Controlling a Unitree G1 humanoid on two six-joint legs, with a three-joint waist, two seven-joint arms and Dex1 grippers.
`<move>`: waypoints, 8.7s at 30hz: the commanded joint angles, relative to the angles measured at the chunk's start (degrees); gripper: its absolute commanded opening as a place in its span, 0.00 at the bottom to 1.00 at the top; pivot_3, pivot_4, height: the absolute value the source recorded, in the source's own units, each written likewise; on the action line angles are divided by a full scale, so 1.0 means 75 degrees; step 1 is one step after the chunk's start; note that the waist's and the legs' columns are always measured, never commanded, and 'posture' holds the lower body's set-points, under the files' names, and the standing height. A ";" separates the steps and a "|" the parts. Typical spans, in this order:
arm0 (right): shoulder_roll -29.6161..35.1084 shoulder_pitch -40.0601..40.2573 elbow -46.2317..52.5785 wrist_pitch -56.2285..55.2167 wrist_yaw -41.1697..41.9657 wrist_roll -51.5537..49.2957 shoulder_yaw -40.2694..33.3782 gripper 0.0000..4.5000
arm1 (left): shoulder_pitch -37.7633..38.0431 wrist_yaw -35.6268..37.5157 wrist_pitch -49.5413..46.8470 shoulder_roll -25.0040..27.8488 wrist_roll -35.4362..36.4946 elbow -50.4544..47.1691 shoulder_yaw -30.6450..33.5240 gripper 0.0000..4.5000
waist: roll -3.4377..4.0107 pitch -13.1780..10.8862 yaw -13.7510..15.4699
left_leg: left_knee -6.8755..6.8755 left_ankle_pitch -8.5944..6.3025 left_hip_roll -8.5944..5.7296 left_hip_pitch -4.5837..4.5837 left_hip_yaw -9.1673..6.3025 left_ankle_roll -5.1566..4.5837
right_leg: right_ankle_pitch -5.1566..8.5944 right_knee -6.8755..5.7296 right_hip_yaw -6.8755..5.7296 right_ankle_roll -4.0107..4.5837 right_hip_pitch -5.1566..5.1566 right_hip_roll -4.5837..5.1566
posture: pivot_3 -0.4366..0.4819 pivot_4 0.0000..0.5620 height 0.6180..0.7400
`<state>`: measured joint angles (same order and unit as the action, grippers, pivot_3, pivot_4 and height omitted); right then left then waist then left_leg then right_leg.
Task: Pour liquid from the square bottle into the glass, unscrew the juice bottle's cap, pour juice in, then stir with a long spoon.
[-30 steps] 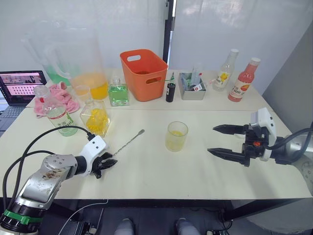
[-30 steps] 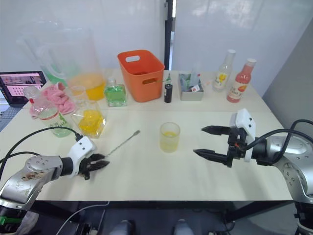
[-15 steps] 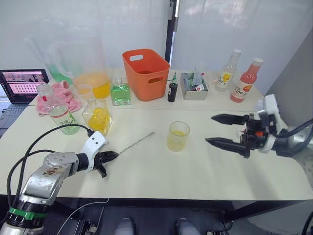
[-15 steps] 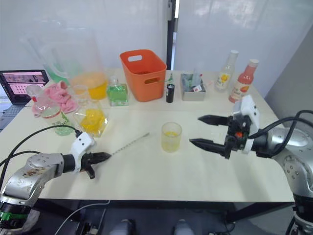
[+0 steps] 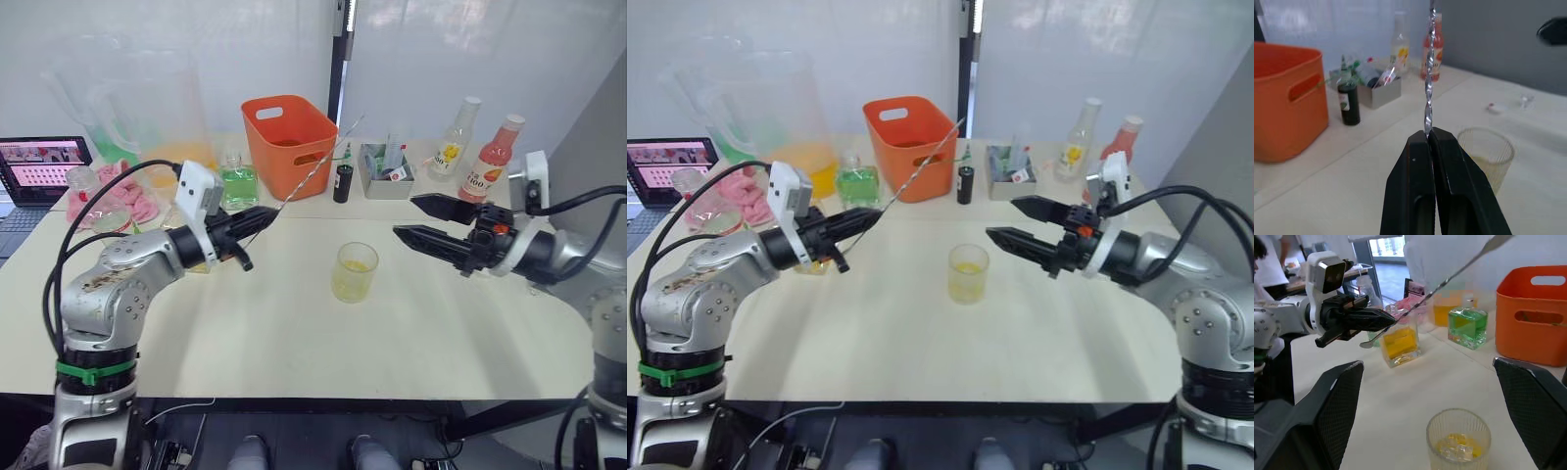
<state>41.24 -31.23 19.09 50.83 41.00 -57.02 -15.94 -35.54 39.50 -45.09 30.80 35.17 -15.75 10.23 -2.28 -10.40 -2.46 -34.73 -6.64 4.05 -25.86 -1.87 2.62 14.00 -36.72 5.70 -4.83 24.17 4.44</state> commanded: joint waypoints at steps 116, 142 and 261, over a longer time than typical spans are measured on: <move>-0.2205 -0.1649 -0.2256 -0.3750 0.0985 0.4056 0.2219 0.00 | 0.2675 0.1492 0.0475 0.1729 0.1341 -0.1580 -0.0153 0.99 | 0.0023 -0.0011 -0.0025 | 0.0056 0.0001 0.0004 -0.0034 -0.0008 0.0000 | -0.0037 0.0069 -0.0020 0.0051 0.0025 -0.0001 | 0.48 0.27 0.88; -0.2683 -0.1486 -0.1912 -0.3515 0.0706 0.3878 0.1843 0.00 | 0.2516 0.1683 0.0637 0.1740 0.1026 -0.1401 -0.0395 0.99 | 0.0023 -0.0011 -0.0005 | 0.0054 0.0001 0.0004 -0.0033 -0.0008 0.0000 | -0.0040 0.0066 -0.0021 0.0055 0.0023 -0.0001 | 0.48 0.27 0.88; -0.1959 -0.1056 -0.0396 -0.2501 -0.0019 0.2593 0.1266 0.00 | 0.2090 0.2199 0.1352 0.1338 -0.0148 -0.0855 -0.1353 0.99 | 0.0023 -0.0011 0.0003 | 0.0009 0.0002 0.0003 -0.0027 -0.0011 0.0000 | -0.0030 0.0009 -0.0018 0.0051 0.0017 -0.0001 | 0.48 0.27 0.88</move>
<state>26.03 -37.97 12.70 31.25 41.51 -35.29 -4.19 -19.17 55.76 -36.02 40.99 33.94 -21.53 -0.17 -2.11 -10.48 -2.44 -34.66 -6.63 4.07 -26.07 -1.95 2.62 13.78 -36.66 5.57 -4.45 24.31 4.43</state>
